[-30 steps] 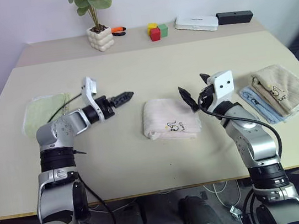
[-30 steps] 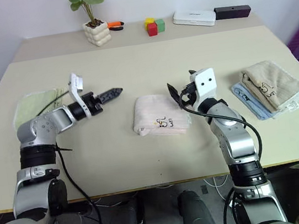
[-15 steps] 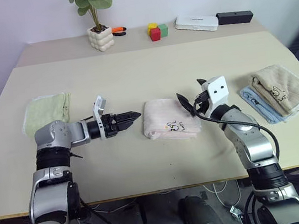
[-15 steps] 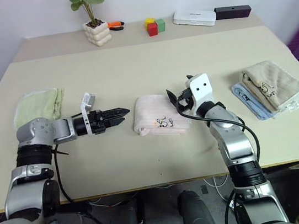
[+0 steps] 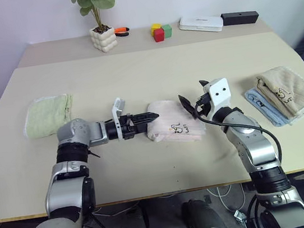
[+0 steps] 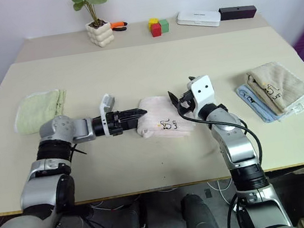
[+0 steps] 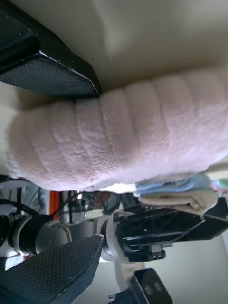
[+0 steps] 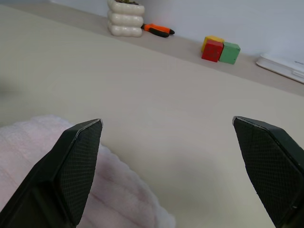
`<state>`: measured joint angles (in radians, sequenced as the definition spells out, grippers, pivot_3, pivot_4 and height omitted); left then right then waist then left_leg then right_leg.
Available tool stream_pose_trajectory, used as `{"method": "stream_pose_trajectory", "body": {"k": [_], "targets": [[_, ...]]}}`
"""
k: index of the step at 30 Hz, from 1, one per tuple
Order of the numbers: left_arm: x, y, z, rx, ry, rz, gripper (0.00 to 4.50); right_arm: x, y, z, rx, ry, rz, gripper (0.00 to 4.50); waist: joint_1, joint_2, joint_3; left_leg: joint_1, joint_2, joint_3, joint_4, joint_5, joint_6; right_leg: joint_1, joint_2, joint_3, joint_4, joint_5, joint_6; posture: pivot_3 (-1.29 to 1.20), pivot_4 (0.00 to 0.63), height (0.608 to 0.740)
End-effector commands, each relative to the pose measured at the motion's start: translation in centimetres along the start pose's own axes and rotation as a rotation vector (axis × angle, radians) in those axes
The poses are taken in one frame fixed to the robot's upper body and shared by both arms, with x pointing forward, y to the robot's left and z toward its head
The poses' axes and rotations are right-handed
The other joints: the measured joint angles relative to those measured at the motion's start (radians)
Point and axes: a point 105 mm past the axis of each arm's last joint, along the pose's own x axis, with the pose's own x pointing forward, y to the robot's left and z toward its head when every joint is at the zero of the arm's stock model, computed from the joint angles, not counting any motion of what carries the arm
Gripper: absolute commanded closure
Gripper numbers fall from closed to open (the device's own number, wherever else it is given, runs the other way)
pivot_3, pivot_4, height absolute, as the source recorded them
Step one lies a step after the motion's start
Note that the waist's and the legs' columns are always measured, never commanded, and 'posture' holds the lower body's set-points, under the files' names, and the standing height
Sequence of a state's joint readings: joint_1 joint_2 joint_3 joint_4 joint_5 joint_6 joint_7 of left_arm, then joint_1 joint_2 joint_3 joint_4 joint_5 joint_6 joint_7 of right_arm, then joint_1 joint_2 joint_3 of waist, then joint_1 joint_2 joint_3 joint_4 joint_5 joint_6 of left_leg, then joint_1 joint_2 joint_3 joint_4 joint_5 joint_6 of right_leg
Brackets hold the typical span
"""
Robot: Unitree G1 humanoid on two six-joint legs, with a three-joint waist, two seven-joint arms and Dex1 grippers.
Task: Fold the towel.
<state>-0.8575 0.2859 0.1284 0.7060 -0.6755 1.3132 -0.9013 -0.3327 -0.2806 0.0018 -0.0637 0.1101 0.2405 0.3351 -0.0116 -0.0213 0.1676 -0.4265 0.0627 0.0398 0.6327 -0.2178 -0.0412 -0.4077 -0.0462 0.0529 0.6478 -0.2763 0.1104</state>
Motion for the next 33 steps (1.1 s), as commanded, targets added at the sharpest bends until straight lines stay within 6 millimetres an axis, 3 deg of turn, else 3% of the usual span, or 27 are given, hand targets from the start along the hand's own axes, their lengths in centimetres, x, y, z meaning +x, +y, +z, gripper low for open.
{"method": "stream_pose_trajectory", "body": {"k": [1, 7, 8, 10, 17, 18, 26, 33], "targets": [[0.5, 0.2, -0.4, -0.038, 0.022, 0.003, 0.00, 0.1, -0.1, 1.5, -0.021, -0.058, -0.011, 0.01, -0.003, 0.000, 0.000, 0.000, 0.000, 0.000, 0.000, 0.000, 0.000, 0.000, 0.000, 0.000, 0.000, 0.000, 0.000, 0.00, 0.150, 0.740], [1.2, -0.3, -0.9, -0.051, 0.043, -0.032, 0.00, 0.0, 0.1, 1.3, -0.021, -0.052, -0.012, 0.01, -0.002, 0.000, 0.000, 0.000, 0.000, 0.000, 0.000, 0.000, 0.000, 0.000, 0.000, 0.000, 0.000, 0.000, 0.000, 0.00, 0.150, 0.740], [1.3, -0.5, -0.9, -0.060, 0.041, -0.044, 0.24, 0.0, 0.1, 1.3, -0.020, -0.051, -0.012, 0.00, -0.002, 0.000, 0.000, 0.000, 0.000, 0.000, 0.000, 0.000, 0.000, 0.000, 0.000, 0.000, 0.000, 0.000, 0.000, 0.00, 0.150, 0.740], [1.4, -0.4, -0.9, -0.065, 0.041, -0.041, 0.80, 0.0, 0.1, 1.3, -0.020, -0.051, -0.014, 0.00, -0.003, 0.000, 0.000, 0.000, 0.000, 0.000, 0.000, 0.000, 0.000, 0.000, 0.000, 0.000, 0.000, 0.000, 0.000, 0.00, 0.150, 0.740], [1.8, -0.4, -1.1, -0.070, 0.052, -0.033, 4.24, 0.1, -0.2, 1.6, -0.022, -0.059, -0.021, 0.00, -0.003, 0.000, 0.000, 0.000, 0.000, 0.000, 0.000, 0.000, 0.000, 0.000, 0.000, 0.000, 0.000, 0.000, 0.000, 0.00, 0.150, 0.740], [1.9, -0.4, -1.2, -0.068, 0.055, -0.034, 4.38, 0.1, -0.2, 1.6, -0.023, -0.059, -0.021, 0.00, -0.002, 0.000, 0.000, 0.000, 0.000, 0.000, 0.000, 0.000, 0.000, 0.000, 0.000, 0.000, 0.000, 0.000, 0.000, 0.00, 0.150, 0.740], [1.8, -0.2, -0.8, -0.006, 0.028, -0.016, 4.38, -0.1, -1.0, 1.7, -0.039, -0.058, -0.042, 0.00, -0.002, 0.000, 0.000, 0.001, 0.000, -0.001, 0.000, 0.000, 0.000, 0.001, 0.000, 0.000, 0.000, 0.000, 0.000, 0.00, 0.150, 0.740], [0.1, -0.6, 2.0, 0.103, -0.115, 0.028, 4.38, -0.4, -2.6, 1.8, -0.039, -0.061, -0.094, 0.00, -0.007, 0.000, 0.000, 0.001, 0.000, -0.001, 0.000, 0.000, -0.001, 0.000, 0.000, 0.000, 0.000, 0.000, 0.000, 0.00, 0.150, 0.740]]}}
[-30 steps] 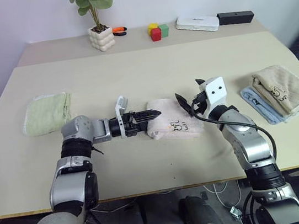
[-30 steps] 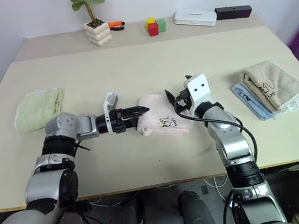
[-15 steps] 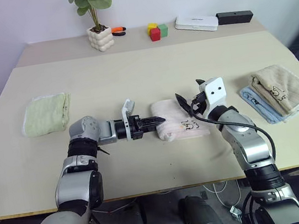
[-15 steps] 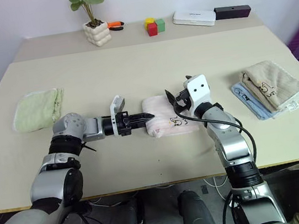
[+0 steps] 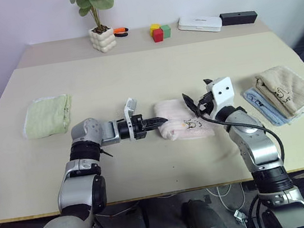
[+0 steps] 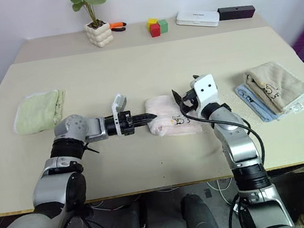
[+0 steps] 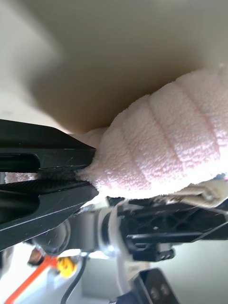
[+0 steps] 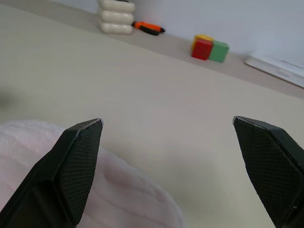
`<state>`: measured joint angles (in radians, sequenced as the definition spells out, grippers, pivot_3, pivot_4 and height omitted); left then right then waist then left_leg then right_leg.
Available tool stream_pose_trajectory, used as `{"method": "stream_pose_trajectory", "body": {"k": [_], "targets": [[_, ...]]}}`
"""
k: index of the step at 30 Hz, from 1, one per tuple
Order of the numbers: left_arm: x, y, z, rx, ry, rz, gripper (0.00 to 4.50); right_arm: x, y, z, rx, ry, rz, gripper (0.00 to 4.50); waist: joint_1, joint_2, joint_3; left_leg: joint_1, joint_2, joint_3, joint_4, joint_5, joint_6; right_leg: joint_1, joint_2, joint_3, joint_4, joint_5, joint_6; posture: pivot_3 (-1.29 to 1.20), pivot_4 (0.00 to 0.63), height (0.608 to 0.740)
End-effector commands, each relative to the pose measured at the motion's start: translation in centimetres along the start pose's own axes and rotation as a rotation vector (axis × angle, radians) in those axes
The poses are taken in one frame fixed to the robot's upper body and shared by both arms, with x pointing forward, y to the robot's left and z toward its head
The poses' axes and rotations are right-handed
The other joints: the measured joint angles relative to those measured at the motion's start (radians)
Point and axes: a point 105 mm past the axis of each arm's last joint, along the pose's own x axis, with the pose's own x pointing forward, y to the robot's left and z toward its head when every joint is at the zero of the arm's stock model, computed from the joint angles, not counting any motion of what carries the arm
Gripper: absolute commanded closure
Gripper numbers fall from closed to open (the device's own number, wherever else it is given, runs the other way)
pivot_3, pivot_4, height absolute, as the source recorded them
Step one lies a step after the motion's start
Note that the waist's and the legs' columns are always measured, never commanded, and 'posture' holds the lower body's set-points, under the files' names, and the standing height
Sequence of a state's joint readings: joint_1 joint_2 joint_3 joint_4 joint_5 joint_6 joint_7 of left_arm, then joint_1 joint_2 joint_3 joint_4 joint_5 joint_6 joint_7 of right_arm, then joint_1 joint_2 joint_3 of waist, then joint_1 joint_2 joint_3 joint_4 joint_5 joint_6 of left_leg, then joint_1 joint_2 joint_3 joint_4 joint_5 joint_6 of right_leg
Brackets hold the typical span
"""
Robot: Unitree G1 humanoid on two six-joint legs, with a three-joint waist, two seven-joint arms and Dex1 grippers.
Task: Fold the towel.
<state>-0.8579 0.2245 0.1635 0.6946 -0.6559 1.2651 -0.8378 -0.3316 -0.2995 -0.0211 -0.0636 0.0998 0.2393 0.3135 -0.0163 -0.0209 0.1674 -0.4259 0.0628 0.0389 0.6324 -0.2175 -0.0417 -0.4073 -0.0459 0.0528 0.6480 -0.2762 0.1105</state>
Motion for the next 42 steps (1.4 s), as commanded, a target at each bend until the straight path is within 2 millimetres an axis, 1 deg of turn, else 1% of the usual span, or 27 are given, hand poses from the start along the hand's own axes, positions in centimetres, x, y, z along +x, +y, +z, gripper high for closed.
{"method": "stream_pose_trajectory", "body": {"k": [1, 2, 4, 7, 10, 12, 14, 15, 17, 18, 19, 20, 22, 24, 26, 31, 36, 39, 42], "targets": [[-1.8, -0.6, 2.4, 0.092, -0.109, 0.019, 4.38, -0.1, -1.6, 1.8, -0.001, -0.069, -0.053, 0.00, -0.003, 0.000, 0.000, 0.000, 0.000, 0.000, 0.000, 0.000, 0.000, -0.001, 0.000, 0.000, 0.000, 0.000, 0.000, 0.00, 0.150, 0.740], [-2.0, -0.6, 2.7, 0.107, -0.124, 0.025, 4.38, -0.1, -1.7, 1.8, 0.007, -0.071, -0.058, 0.00, -0.003, 0.000, 0.000, 0.000, 0.000, 0.000, -0.001, 0.000, 0.000, -0.001, 0.000, 0.000, 0.000, 0.000, 0.000, 0.00, 0.150, 0.740], [-2.9, -0.8, 3.4, 0.162, -0.159, 0.048, 4.38, -0.6, -1.4, 2.2, 0.048, -0.090, -0.014, 0.00, -0.003, 0.000, 0.000, 0.000, 0.000, 0.000, -0.001, 0.000, 0.000, -0.001, 0.000, 0.000, 0.000, 0.000, 0.000, 0.00, 0.150, 0.740], [-4.7, -0.7, 4.5, 0.206, -0.229, 0.095, 4.38, -2.0, -0.7, 3.5, 0.134, -0.144, 0.115, 0.00, -0.001, 0.000, 0.000, -0.001, 0.000, 0.000, -0.001, 0.000, 0.000, -0.001, 0.000, 0.000, 0.000, 0.000, 0.000, 0.00, 0.150, 0.740], [-6.2, -0.2, 5.2, 0.244, -0.298, 0.146, 4.38, -3.0, -1.4, 4.4, 0.152, -0.153, 0.185, 0.00, 0.000, 0.000, 0.000, -0.001, 0.000, 0.000, -0.001, 0.000, 0.000, -0.001, 0.000, 0.000, 0.000, 0.000, 0.000, 0.00, 0.150, 0.740], [-7.2, 0.0, 6.0, 0.291, -0.370, 0.176, 4.38, -3.2, -1.4, 4.4, 0.141, -0.137, 0.224, 0.00, 0.003, 0.000, 0.000, 0.000, 0.000, 0.000, 0.000, 0.000, 0.000, 0.000, 0.000, 0.000, 0.000, 0.000, 0.000, 0.00, 0.150, 0.740], [-7.9, -0.2, 6.9, 0.302, -0.446, 0.188, 4.38, -3.1, -0.7, 4.4, 0.142, -0.130, 0.257, 0.00, 0.003, 0.000, 0.000, 0.000, 0.000, 0.000, 0.000, 0.000, 0.000, 0.000, 0.000, 0.000, 0.000, 0.000, 0.000, 0.00, 0.150, 0.740], [-8.4, -0.4, 7.4, 0.338, -0.484, 0.199, 4.38, -3.1, -0.2, 4.5, 0.150, -0.130, 0.276, 0.00, 0.003, 0.000, 0.000, 0.000, 0.000, 0.000, 0.000, 0.000, 0.000, 0.000, 0.000, 0.000, 0.000, 0.000, 0.000, 0.00, 0.150, 0.740], [-9.2, -0.9, 8.3, 0.398, -0.564, 0.222, 4.38, -3.4, 1.4, 4.7, 0.181, -0.133, 0.351, 0.00, 0.003, 0.000, 0.000, 0.000, 0.000, 0.000, 0.000, 0.000, 0.000, -0.001, 0.000, 0.000, 0.000, 0.000, 0.000, 0.00, 0.150, 0.740], [-9.8, -1.5, 8.9, 0.418, -0.606, 0.219, 4.38, -3.9, 2.3, 4.6, 0.193, -0.119, 0.406, 0.00, 0.003, 0.000, 0.000, -0.001, 0.000, 0.000, 0.000, 0.000, 0.000, -0.001, 0.000, 0.000, 0.000, 0.000, 0.000, 0.00, 0.150, 0.740], [-10.2, -1.8, 9.2, 0.426, -0.633, 0.215, 4.38, -4.2, 2.9, 4.5, 0.200, -0.109, 0.442, 0.00, 0.003, 0.000, 0.000, -0.001, 0.000, 0.000, -0.001, 0.000, 0.000, -0.001, 0.000, 0.000, 0.000, 0.000, 0.000, 0.00, 0.150, 0.740], [-10.7, -2.5, 9.7, 0.470, -0.665, 0.221, 4.38, -4.8, 3.3, 4.2, 0.203, -0.089, 0.482, 0.00, 0.003, 0.000, 0.000, -0.001, 0.000, 0.000, -0.001, 0.000, 0.000, -0.001, 0.000, 0.000, -0.001, 0.000, 0.000, 0.00, 0.150, 0.740], [-11.3, -3.5, 10.2, 0.527, -0.701, 0.226, 4.38, -5.3, 3.5, 3.9, 0.205, -0.067, 0.518, 0.00, 0.006, -0.001, 0.001, -0.001, 0.000, 0.001, -0.001, 0.000, 0.000, -0.001, 0.000, 0.000, -0.001, 0.000, 0.000, 0.00, 0.150, 0.740], [-12.0, -5.1, 10.9, 0.561, -0.747, 0.200, 4.38, -5.7, 3.9, 3.9, 0.210, -0.057, 0.561, 0.00, 0.005, -0.001, 0.001, -0.001, 0.000, 0.001, 0.000, 0.000, 0.000, 0.000, 0.000, 0.000, -0.001, 0.000, 0.000, 0.00, 0.150, 0.740], [-12.6, -6.3, 11.3, 0.579, -0.782, 0.176, 4.38, -5.8, 4.2, 4.1, 0.211, -0.055, 0.595, 0.00, 0.005, -0.001, 0.001, -0.001, 0.000, 0.001, 0.001, 0.000, 0.000, 0.000, 0.000, 0.000, -0.001, 0.000, 0.000, 0.00, 0.150, 0.740], [-14.5, -7.9, 12.1, 0.633, -0.833, 0.184, 4.38, -6.3, 4.2, 4.4, 0.227, -0.053, 0.643, 0.00, 0.004, -0.001, 0.001, -0.001, 0.000, 0.000, 0.000, 0.000, 0.000, 0.000, 0.000, 0.000, -0.001, 0.000, 0.000, 0.00, 0.150, 0.740], [-18.7, -8.7, 13.7, 0.683, -0.917, 0.253, 4.38, -6.1, 3.8, 4.2, 0.224, -0.035, 0.653, 0.00, 0.001, -0.001, 0.001, -0.001, 0.000, 0.000, 0.000, 0.000, 0.000, -0.001, 0.000, 0.000, 0.000, 0.000, 0.000, 0.00, 0.150, 0.740], [-20.3, -8.9, 14.3, 0.717, -0.947, 0.291, 4.38, -6.0, 3.8, 4.2, 0.222, -0.035, 0.654, 0.00, 0.003, -0.001, 0.001, -0.001, 0.001, 0.000, 0.000, 0.000, 0.000, -0.001, 0.001, 0.000, -0.001, 0.000, 0.000, 0.00, 0.150, 0.740], [-23.9, -9.6, 15.0, 0.743, -1.019, 0.339, 4.38, -6.0, 3.9, 4.2, 0.225, -0.034, 0.659, 0.00, 0.003, -0.001, 0.001, -0.001, 0.001, 0.001, 0.000, 0.000, 0.000, -0.001, 0.000, 0.000, -0.001, 0.000, 0.000, 0.00, 0.150, 0.740]]}}
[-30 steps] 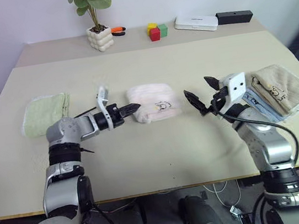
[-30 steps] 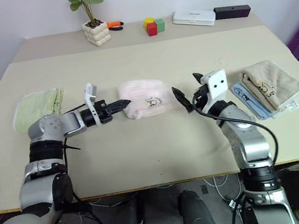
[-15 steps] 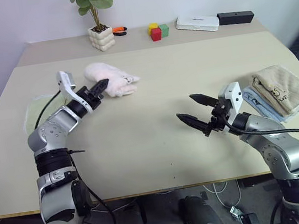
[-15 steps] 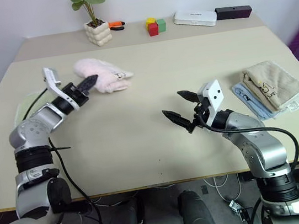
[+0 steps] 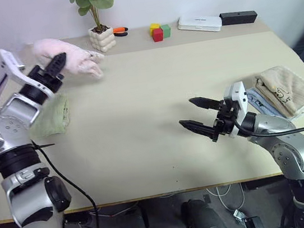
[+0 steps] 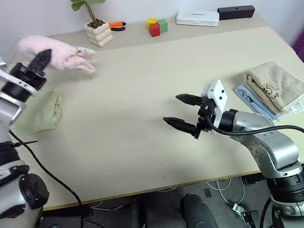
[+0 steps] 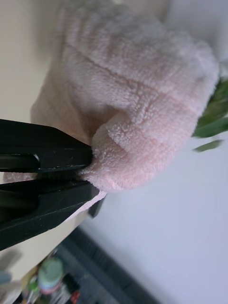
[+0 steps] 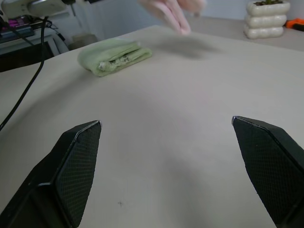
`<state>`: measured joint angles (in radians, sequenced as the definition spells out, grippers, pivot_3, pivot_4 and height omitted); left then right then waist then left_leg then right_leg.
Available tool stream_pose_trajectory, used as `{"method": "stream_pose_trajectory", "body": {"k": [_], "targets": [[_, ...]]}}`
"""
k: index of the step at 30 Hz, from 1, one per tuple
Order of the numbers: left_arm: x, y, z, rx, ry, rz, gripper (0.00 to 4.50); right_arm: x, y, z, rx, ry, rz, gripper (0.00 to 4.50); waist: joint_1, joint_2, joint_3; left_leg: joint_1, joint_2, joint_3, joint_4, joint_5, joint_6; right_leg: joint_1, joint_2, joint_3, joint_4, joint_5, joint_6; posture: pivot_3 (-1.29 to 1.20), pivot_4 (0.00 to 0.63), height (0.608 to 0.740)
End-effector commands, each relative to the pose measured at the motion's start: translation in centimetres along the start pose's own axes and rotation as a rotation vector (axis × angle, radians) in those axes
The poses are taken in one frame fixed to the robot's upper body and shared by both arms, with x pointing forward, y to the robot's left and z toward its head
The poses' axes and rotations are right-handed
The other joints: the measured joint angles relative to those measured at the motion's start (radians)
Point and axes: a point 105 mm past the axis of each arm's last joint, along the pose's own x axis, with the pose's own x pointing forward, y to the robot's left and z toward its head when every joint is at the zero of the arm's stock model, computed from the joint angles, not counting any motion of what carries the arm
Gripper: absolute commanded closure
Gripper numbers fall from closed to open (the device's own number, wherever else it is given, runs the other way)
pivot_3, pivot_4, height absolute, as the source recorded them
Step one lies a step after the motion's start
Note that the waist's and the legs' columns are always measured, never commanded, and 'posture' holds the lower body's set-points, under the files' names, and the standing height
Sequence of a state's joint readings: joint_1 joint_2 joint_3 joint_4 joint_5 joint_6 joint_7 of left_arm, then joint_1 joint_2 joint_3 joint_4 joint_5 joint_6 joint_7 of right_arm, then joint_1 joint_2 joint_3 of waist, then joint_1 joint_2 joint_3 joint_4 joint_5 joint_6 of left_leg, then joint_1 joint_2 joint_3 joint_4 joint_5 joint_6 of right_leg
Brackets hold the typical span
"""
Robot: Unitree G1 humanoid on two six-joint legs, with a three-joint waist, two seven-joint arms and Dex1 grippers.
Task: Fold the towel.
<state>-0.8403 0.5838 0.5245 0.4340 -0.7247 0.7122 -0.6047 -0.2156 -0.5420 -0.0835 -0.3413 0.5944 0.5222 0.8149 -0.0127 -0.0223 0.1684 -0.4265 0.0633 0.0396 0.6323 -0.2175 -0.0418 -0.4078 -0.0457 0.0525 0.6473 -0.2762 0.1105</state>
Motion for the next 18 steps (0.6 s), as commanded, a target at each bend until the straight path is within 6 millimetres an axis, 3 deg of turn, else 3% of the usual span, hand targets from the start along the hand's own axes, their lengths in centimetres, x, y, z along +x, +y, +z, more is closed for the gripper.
{"method": "stream_pose_trajectory", "body": {"k": [1, 5, 11, 18], "targets": [[-1.4, 0.9, 4.2, 0.069, -0.106, 0.027, 4.38, 0.0, 0.1, 0.8, -0.019, -0.020, 0.015, 0.00, -0.001, 0.000, 0.000, 0.000, 0.000, 0.000, 0.000, 0.000, 0.000, 0.000, 0.000, 0.000, 0.000, 0.000, 0.000, 0.00, 0.150, 0.740], [-2.8, 1.8, 4.4, 0.038, -0.126, 0.054, 4.38, -0.5, -0.1, 1.0, -0.024, -0.011, 0.020, 0.00, 0.004, 0.000, 0.000, 0.000, 0.000, 0.000, 0.000, 0.000, 0.000, 0.000, 0.000, 0.000, 0.000, 0.000, 0.000, 0.00, 0.150, 0.740], [-5.0, 2.4, 2.7, 0.010, -0.135, 0.066, 4.38, -1.7, -0.9, 1.1, -0.040, 0.020, 0.029, 0.00, 0.002, 0.000, 0.000, 0.000, 0.000, 0.001, 0.000, 0.000, 0.000, 0.000, -0.001, 0.000, 0.000, 0.000, 0.000, 0.00, 0.150, 0.740], [-5.8, 4.0, 2.5, 0.007, -0.153, 0.120, 4.38, -1.3, -0.9, 1.2, -0.042, 0.022, 0.037, 0.00, 0.001, -0.001, 0.000, 0.000, 0.001, 0.001, 0.000, 0.000, 0.000, 0.000, 0.000, 0.000, 0.000, 0.000, 0.000, 0.00, 0.150, 0.740]]}}
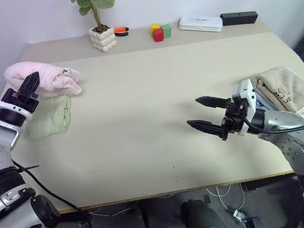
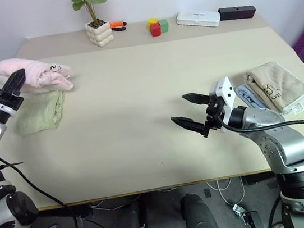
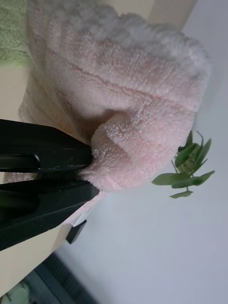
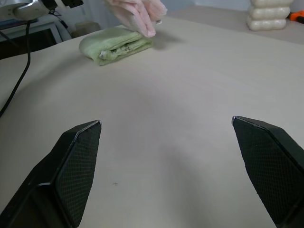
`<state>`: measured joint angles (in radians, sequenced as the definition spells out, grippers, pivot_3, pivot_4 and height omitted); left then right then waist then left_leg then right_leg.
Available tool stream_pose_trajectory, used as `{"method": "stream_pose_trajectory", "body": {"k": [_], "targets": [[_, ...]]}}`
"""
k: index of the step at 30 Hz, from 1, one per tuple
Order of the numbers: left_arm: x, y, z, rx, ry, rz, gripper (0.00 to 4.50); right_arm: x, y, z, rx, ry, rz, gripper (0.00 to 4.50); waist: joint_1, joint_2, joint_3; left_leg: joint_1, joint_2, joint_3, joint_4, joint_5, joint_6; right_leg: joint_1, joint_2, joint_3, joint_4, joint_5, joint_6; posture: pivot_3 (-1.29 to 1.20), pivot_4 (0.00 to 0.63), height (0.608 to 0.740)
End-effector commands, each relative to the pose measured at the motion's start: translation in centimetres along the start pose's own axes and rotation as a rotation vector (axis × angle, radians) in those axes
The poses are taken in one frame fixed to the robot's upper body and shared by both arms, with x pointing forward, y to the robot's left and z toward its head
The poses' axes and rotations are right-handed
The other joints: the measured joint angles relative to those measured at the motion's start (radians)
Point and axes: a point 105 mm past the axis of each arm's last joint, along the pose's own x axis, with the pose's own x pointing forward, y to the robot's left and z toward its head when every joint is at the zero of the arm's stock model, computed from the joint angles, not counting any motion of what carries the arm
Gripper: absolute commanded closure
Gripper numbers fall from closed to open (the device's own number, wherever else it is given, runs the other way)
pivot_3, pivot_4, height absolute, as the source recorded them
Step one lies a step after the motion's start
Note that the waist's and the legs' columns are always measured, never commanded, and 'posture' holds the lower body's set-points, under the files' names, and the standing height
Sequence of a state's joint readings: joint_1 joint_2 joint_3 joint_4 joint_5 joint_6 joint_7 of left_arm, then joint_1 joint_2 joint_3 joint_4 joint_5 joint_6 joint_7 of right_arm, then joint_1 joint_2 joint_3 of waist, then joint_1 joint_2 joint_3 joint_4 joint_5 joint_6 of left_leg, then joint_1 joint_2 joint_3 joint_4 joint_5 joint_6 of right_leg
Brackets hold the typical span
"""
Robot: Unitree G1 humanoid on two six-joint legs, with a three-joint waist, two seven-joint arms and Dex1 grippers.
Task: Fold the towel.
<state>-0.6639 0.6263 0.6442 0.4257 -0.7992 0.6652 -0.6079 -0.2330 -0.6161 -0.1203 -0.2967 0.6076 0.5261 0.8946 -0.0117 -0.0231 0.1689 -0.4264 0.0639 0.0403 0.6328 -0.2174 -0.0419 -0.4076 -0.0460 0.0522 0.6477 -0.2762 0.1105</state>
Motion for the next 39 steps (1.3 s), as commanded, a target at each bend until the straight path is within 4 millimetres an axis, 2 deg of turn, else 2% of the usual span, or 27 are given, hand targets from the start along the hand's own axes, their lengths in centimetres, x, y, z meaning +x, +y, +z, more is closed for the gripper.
{"method": "stream_pose_trajectory", "body": {"k": [1, 6, 12, 18, 21, 23, 30, 33, 39], "targets": [[-0.6, 0.1, 2.3, 0.048, -0.068, -0.001, 4.38, -0.1, 0.0, 0.8, -0.021, -0.017, 0.012, 0.00, 0.000, 0.000, 0.000, 0.000, 0.000, 0.000, 0.000, 0.000, 0.000, 0.000, 0.000, 0.000, 0.000, 0.000, 0.000, 0.00, 0.150, 0.740], [-1.2, 0.5, 2.3, 0.038, -0.075, 0.004, 4.38, -0.4, -0.1, 0.5, -0.021, -0.002, 0.003, 0.00, 0.000, 0.000, 0.000, 0.000, 0.000, 0.000, 0.000, 0.000, 0.000, 0.000, 0.000, 0.000, 0.000, 0.000, 0.000, 0.00, 0.150, 0.740], [-3.7, 3.2, 0.8, 0.041, -0.055, 0.101, 4.38, -0.6, -0.3, 0.4, -0.028, 0.009, -0.007, 0.00, -0.003, 0.000, 0.000, 0.000, 0.000, 0.000, -0.001, 0.000, 0.000, 0.000, 0.000, 0.000, 0.000, 0.000, 0.000, 0.00, 0.150, 0.740], [-5.3, 4.4, 0.8, 0.023, -0.076, 0.152, 4.38, -0.6, -0.4, 0.4, -0.036, 0.016, -0.010, 0.00, 0.003, -0.001, 0.000, 0.000, 0.000, 0.000, 0.000, 0.000, 0.000, 0.000, 0.000, 0.000, 0.000, 0.000, 0.000, 0.00, 0.150, 0.740], [-6.7, 6.0, -0.7, 0.025, -0.041, 0.219, 4.38, -0.5, -0.6, 0.6, -0.045, 0.018, -0.009, 0.00, -0.001, 0.000, 0.000, 0.000, 0.000, 0.002, 0.000, 0.000, 0.000, 0.000, -0.001, 0.000, 0.000, 0.000, 0.000, 0.00, 0.150, 0.740], [-7.1, 6.1, -1.5, 0.027, -0.024, 0.230, 4.38, -0.5, -0.7, 0.6, -0.048, 0.017, -0.006, 0.00, -0.002, 0.000, 0.000, 0.001, 0.001, 0.002, -0.001, 0.000, 0.000, 0.000, -0.001, 0.000, 0.000, 0.000, 0.000, 0.00, 0.150, 0.740], [-7.7, 6.2, -2.0, -0.007, -0.041, 0.239, 4.38, 0.0, -0.8, 0.6, -0.056, 0.017, 0.003, 0.00, 0.001, -0.001, 0.000, 0.000, 0.001, 0.001, 0.000, 0.000, 0.000, 0.000, -0.001, 0.000, 0.000, 0.000, 0.000, 0.00, 0.150, 0.740], [-8.1, 6.2, -2.1, -0.003, -0.043, 0.251, 3.45, 0.1, -0.9, 0.7, -0.062, 0.013, 0.006, 0.00, -0.001, -0.001, 0.000, 0.001, 0.001, 0.002, 0.000, 0.000, 0.000, 0.000, -0.001, 0.000, 0.000, 0.000, 0.000, 0.00, 0.150, 0.740], [-8.3, 5.3, -2.3, -0.019, -0.036, 0.220, 0.41, 0.3, -0.9, 0.6, -0.060, 0.012, 0.014, 0.00, -0.001, -0.001, 0.000, 0.000, 0.001, 0.002, 0.000, 0.000, 0.000, 0.000, -0.001, 0.000, 0.000, 0.000, 0.000, 0.00, 0.150, 0.740]]}}
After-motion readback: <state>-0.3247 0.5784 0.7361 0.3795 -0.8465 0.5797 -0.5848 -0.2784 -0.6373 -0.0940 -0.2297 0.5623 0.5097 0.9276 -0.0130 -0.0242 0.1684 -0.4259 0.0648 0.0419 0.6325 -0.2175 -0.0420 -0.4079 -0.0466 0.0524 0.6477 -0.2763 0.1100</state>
